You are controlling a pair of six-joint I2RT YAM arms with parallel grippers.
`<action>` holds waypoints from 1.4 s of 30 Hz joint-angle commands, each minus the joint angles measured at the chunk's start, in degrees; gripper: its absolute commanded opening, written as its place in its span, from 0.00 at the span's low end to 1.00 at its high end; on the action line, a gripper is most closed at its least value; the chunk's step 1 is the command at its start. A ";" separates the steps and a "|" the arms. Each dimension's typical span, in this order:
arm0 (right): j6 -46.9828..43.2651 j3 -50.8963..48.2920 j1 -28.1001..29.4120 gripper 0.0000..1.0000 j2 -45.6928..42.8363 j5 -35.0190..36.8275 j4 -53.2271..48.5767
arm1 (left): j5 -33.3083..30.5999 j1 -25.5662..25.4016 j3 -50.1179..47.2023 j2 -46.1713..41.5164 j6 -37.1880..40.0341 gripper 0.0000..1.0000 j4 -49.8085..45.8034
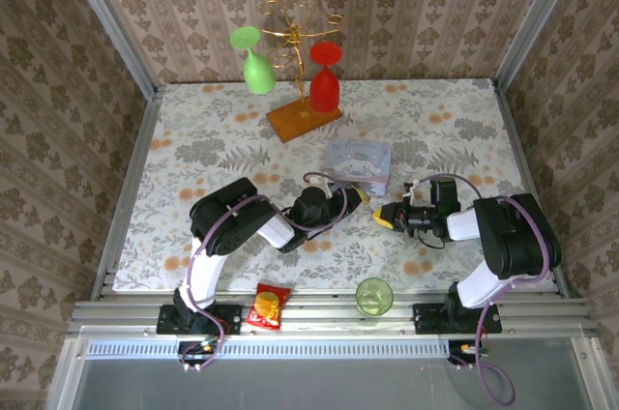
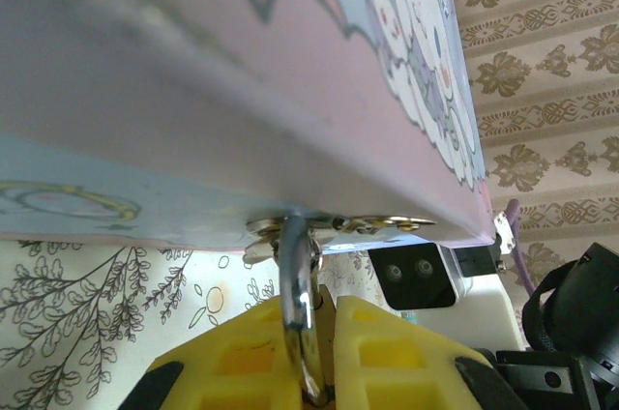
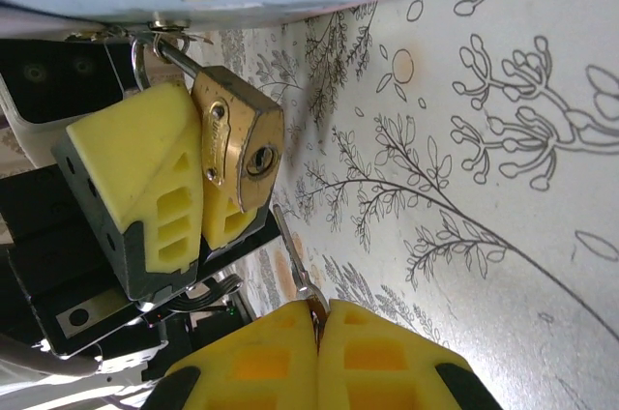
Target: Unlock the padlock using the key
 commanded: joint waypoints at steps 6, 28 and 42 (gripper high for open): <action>3.06 1.98 0.03 0.00 4.06 -2.64 8.84 | 3.21 0.08 0.50 -1.82 -3.25 0.00 6.21; -2.03 1.11 -1.15 0.00 -4.40 -0.18 -3.25 | 4.13 2.14 0.05 -3.25 -3.82 0.00 6.18; 0.03 1.22 -0.93 0.00 -2.46 -2.64 2.41 | 4.71 1.25 1.55 -2.15 -5.45 0.00 6.46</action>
